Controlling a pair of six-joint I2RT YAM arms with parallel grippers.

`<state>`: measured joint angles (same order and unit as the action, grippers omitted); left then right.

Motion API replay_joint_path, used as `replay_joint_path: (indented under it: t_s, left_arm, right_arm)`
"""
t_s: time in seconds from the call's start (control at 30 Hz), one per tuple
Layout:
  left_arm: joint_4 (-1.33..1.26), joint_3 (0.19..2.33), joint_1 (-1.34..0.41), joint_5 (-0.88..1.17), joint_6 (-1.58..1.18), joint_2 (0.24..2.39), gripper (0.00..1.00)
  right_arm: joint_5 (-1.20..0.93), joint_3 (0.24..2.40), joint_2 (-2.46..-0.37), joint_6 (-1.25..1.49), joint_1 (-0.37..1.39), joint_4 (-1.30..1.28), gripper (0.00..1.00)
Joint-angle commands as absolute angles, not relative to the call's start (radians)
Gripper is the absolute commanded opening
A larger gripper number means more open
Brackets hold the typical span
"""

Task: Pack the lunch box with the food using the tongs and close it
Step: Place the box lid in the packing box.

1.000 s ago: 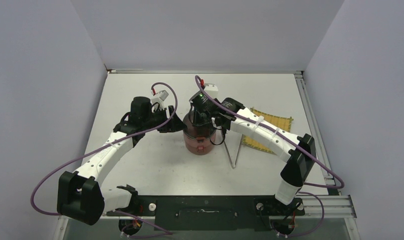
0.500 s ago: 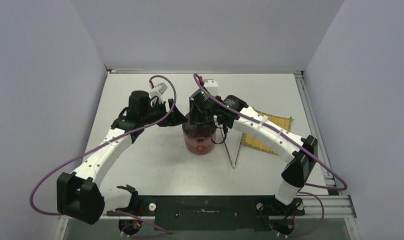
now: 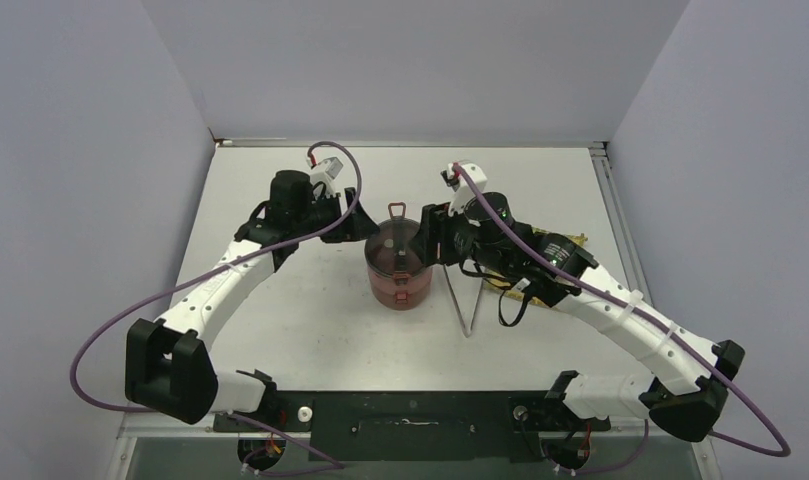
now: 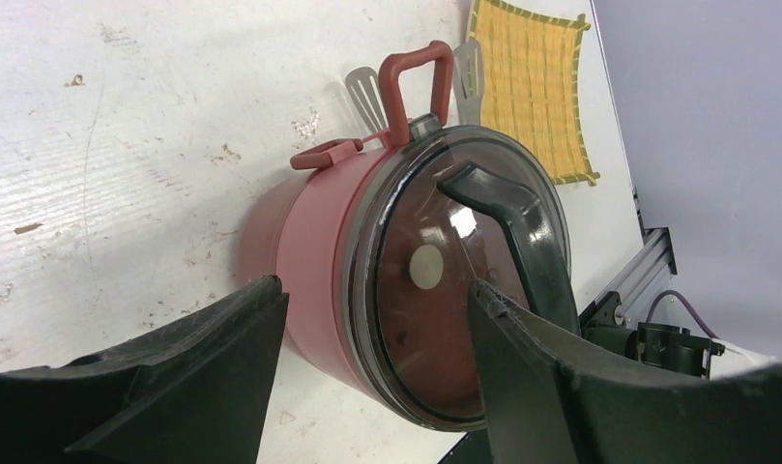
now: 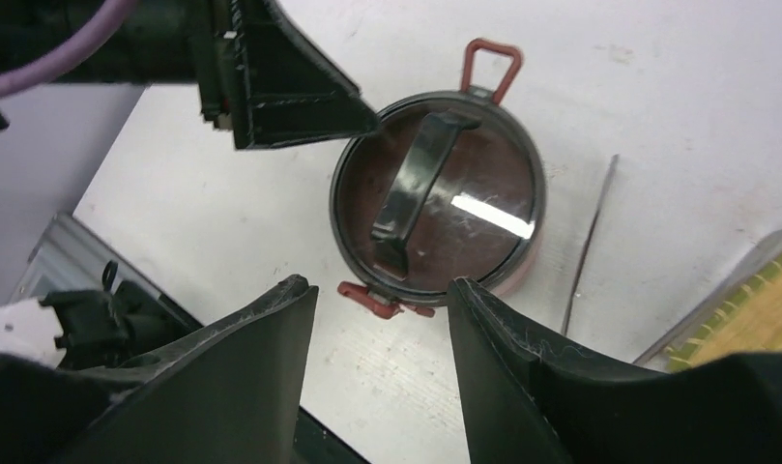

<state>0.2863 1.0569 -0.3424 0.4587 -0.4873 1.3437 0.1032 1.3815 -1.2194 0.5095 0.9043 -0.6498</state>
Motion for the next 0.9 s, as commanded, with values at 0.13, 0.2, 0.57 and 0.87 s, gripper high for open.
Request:
replay_joint_path:
  t_s: [0.13, 0.2, 0.57, 0.87]
  left_arm:
    - [0.217, 1.014, -0.345, 0.505, -0.456, 1.372, 0.65]
    - [0.206, 1.016, -0.347, 0.527, -0.46, 1.386, 0.64]
    - [0.243, 1.018, -0.36, 0.509, -0.441, 1.401, 0.58]
    - [0.272, 1.028, -0.373, 0.476, -0.427, 1.404, 0.56]
  right_arm:
    - [-0.239, 1.231, -1.219, 0.399, 0.9, -0.444, 0.5]
    - [-0.255, 1.214, -1.23, 0.389, 0.896, -0.422, 0.5]
    - [-0.366, 1.166, -1.283, 0.375, 0.819, -0.345, 0.5]
    - [-0.403, 1.139, -1.306, 0.391, 0.821, -0.356, 0.48]
